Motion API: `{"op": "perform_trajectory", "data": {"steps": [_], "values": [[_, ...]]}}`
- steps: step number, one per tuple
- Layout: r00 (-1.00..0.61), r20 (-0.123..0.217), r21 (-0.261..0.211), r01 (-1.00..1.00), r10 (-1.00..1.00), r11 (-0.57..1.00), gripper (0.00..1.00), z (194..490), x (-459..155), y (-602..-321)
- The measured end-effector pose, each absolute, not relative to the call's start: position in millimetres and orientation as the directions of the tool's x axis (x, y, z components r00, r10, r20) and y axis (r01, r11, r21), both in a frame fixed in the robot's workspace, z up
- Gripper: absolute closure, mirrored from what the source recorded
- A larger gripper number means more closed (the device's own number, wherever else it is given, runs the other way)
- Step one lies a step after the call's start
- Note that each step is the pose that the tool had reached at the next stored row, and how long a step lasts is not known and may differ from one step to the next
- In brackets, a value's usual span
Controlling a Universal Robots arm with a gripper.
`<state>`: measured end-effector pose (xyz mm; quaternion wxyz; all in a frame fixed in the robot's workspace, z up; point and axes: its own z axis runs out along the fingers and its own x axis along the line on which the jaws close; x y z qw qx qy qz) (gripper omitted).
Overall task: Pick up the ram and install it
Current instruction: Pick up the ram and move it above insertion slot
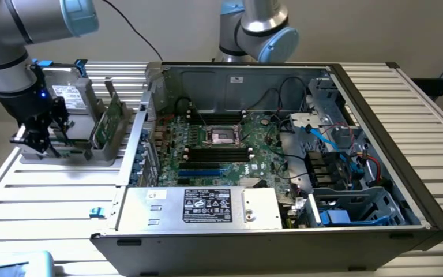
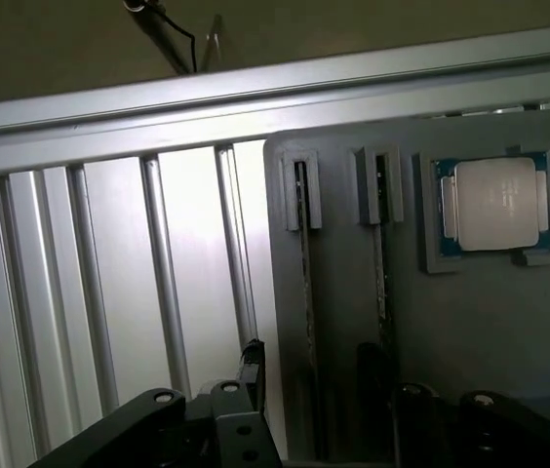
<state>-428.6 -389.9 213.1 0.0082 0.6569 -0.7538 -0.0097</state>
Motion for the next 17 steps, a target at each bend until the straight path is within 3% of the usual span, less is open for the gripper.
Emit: {"op": "perform_trajectory", "data": {"steps": [11,13,14,17], "values": [[-0.137,-0.001,0.025,-0.990,-0.991,0.137,0.49,199,-430,-390],[-0.137,-0.001,0.026,-0.990,-0.991,0.137,0.51,198,-430,-390],[-0.137,-0.001,0.025,-0.990,-0.991,0.137,0.58,198,-430,-390],[-0.137,-0.001,0.025,-0.990,-0.991,0.137,0.58,198,-430,-390]]}}
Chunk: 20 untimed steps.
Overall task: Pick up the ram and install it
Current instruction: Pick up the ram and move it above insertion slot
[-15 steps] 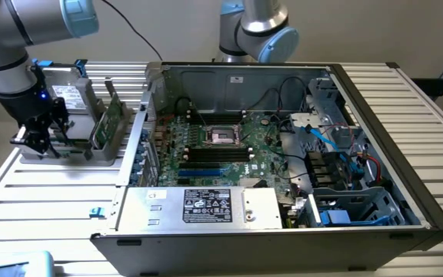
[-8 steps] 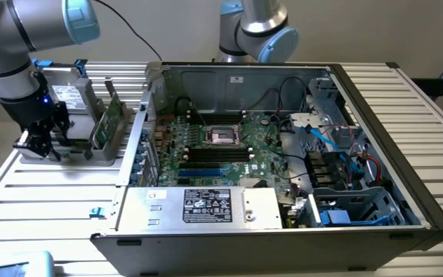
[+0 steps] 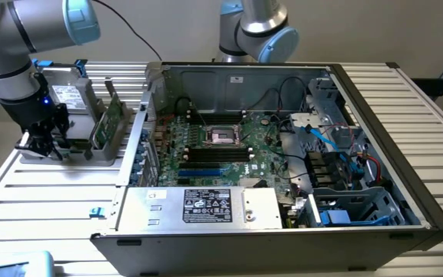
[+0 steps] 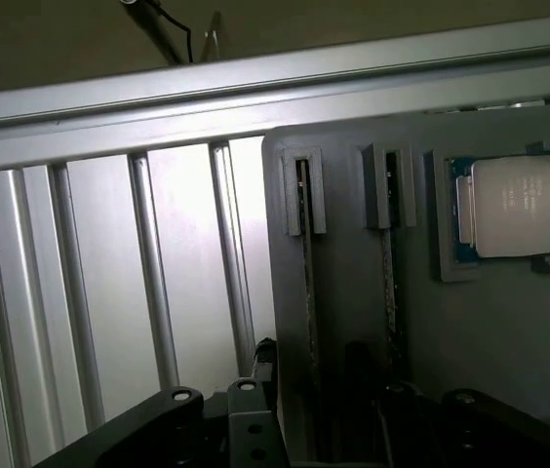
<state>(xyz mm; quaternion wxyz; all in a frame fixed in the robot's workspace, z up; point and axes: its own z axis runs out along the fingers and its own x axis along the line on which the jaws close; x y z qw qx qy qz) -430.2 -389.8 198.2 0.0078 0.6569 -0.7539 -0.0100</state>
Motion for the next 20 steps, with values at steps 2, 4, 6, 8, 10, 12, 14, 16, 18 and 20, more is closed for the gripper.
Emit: {"op": "perform_trajectory", "data": {"steps": [2,4,6,8,10,12,14,16,18,20], "values": [[-0.137,-0.001,0.025,-0.990,-0.991,0.137,0.60,198.2,-430.2,-389.8],[-0.137,-0.001,0.025,-0.990,-0.991,0.137,0.60,198.2,-430.2,-389.8],[-0.137,-0.002,0.025,-0.990,-0.991,0.137,0.67,198.2,-430.1,-389.8],[-0.137,-0.003,0.025,-0.990,-0.991,0.137,0.67,198.1,-430.1,-389.7],[-0.137,-0.007,0.026,-0.990,-0.991,0.136,0.67,198.1,-430.1,-389.6],[-0.137,-0.010,0.027,-0.990,-0.991,0.136,0.67,198.0,-430.1,-389.6],[-0.137,-0.012,0.027,-0.990,-0.991,0.136,0.67,197.8,-430.1,-389.5],[-0.137,-0.014,0.027,-0.990,-0.991,0.136,0.67,197.6,-430.1,-389.6],[-0.137,-0.015,0.027,-0.990,-0.991,0.136,0.67,197.4,-430.1,-389.6],[-0.137,-0.015,0.027,-0.990,-0.990,0.136,0.67,197.4,-430.1,-389.6]]}}
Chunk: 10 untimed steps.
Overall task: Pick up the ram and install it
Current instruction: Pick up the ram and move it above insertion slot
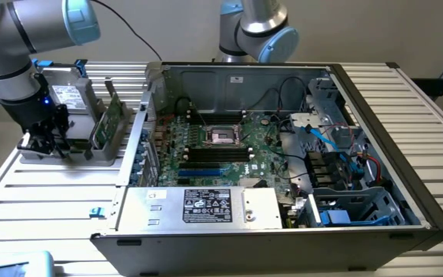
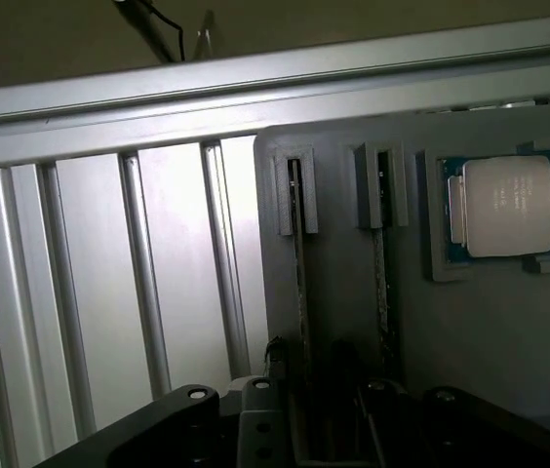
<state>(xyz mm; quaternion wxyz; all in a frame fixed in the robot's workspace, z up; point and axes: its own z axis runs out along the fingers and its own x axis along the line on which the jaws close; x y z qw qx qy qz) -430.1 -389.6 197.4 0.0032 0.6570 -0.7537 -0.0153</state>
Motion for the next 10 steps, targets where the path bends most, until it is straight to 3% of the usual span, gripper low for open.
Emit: {"op": "perform_trajectory", "data": {"steps": [10], "values": [[-0.137,-0.015,0.027,-0.990,-0.990,0.136,0.67,197.5,-428.9,-388.7]]}}
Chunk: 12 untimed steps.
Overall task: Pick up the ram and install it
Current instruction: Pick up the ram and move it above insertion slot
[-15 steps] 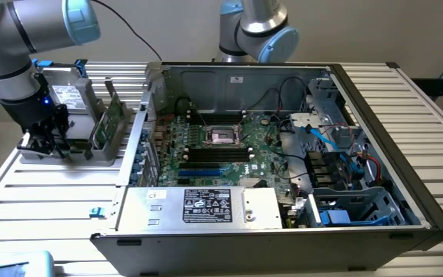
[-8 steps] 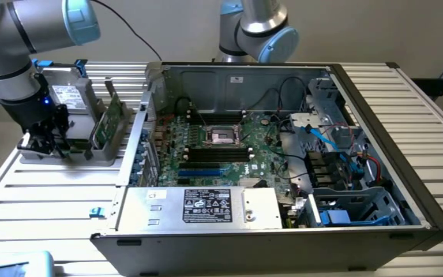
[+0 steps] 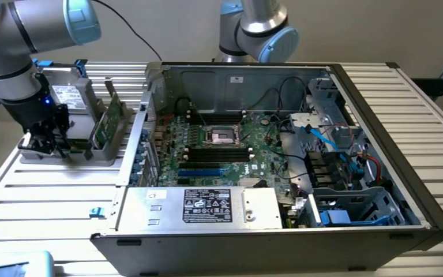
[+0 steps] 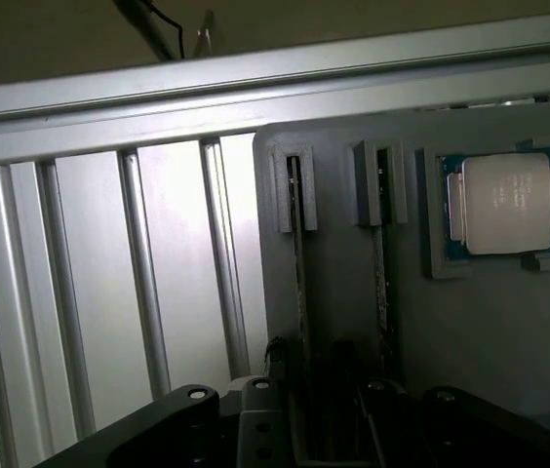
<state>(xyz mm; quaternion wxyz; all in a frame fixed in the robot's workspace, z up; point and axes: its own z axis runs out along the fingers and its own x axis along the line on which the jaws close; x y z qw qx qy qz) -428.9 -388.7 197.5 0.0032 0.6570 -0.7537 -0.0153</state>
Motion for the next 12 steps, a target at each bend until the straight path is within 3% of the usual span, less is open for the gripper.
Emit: {"op": "perform_trajectory", "data": {"steps": [12], "values": [[-0.137,-0.015,0.027,-0.990,-0.990,0.136,0.67,197.4,-428.6,-389.6]]}}
